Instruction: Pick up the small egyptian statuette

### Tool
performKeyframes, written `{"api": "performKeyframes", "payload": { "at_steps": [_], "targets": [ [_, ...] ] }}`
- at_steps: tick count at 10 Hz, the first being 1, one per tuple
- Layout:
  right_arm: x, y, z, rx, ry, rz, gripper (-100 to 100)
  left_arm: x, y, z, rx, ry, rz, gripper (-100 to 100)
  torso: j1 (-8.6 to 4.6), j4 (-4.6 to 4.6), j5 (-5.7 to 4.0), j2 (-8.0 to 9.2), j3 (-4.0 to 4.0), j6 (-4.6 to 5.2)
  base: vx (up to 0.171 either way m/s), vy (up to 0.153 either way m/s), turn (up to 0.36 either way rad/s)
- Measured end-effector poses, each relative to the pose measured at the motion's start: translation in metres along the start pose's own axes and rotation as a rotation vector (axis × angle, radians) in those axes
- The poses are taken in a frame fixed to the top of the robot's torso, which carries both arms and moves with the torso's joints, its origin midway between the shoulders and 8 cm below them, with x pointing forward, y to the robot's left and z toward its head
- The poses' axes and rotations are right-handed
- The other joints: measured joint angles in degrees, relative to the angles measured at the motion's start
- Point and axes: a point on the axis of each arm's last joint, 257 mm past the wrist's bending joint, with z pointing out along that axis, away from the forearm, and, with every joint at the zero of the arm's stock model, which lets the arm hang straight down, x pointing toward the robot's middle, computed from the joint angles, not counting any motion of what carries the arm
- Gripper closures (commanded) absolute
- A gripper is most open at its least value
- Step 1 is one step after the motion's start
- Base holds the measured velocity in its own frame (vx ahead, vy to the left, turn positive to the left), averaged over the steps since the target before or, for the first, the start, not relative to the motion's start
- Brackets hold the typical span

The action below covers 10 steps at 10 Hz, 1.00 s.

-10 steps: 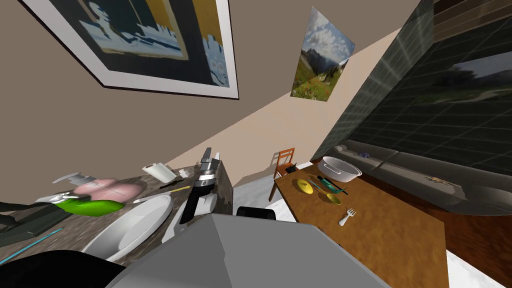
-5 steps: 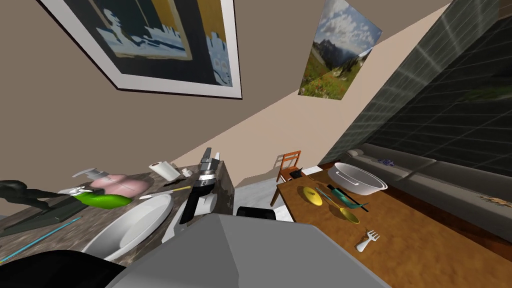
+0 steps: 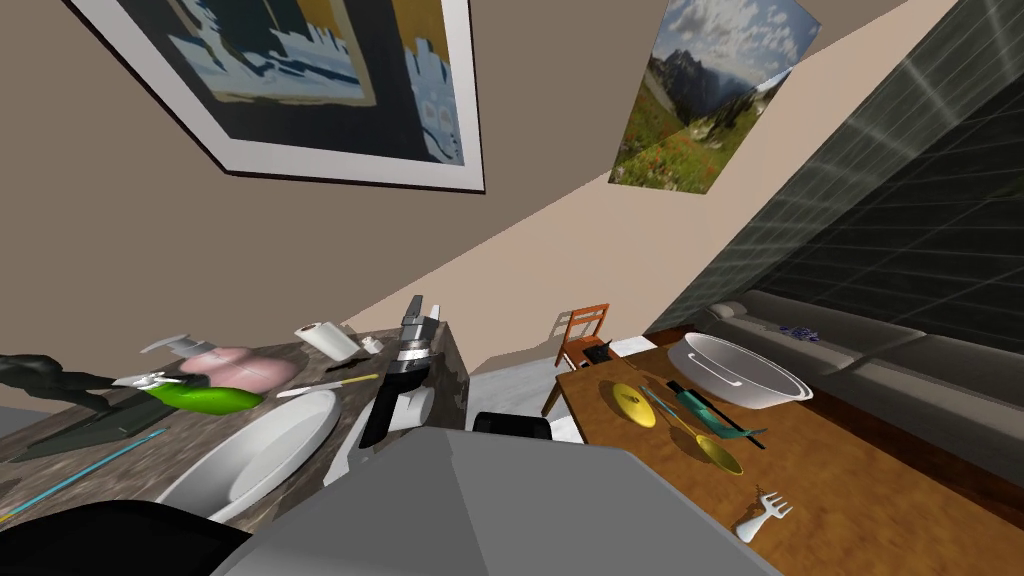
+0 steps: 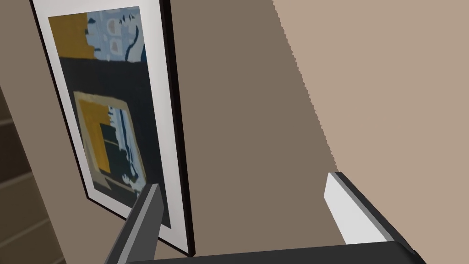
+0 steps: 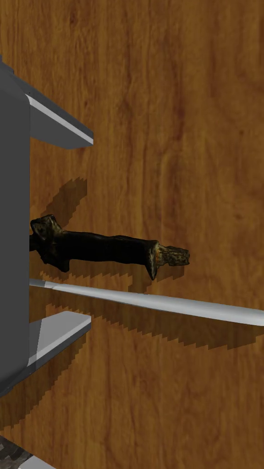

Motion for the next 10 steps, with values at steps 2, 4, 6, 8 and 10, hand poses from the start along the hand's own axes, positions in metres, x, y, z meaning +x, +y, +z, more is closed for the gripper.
{"api": "performKeyframes", "payload": {
  "at_steps": [2,4,6,8,10],
  "targets": [
    [-0.0010,0.0060,0.0077,0.004,0.000,0.007,100,0.0000,0.0000,0.0000,0.000,0.000,0.000,0,0.09,0.00,0.02,-0.01,0.00,0.00,-0.005,-0.014,0.008],
    [-0.0011,0.0108,0.0090,-0.007,-0.002,0.008,100,0.0000,0.0000,0.0000,0.000,0.000,0.000,0,-0.03,0.03,0.07,-0.05,-0.01,-0.09,-0.001,0.005,-0.005],
    [-0.0010,0.0081,0.0081,-0.001,-0.001,0.008,100,0.0000,0.0000,0.0000,0.000,0.000,0.000,0,0.00,0.02,-0.02,-0.04,-0.01,-0.05,0.000,0.000,0.000],
    [-0.0010,0.0079,0.0081,-0.001,-0.001,0.008,100,0.0000,0.0000,0.0000,0.000,0.000,0.000,0,0.00,0.02,-0.02,-0.04,-0.01,-0.05,-0.004,-0.014,0.016],
    [-0.0016,0.0096,0.0086,0.001,-0.002,0.007,100,0.0000,0.0000,0.0000,0.000,0.000,0.000,0,0.03,0.00,0.02,-0.06,-0.02,-0.03,0.022,0.044,-0.066]
  ]
}}
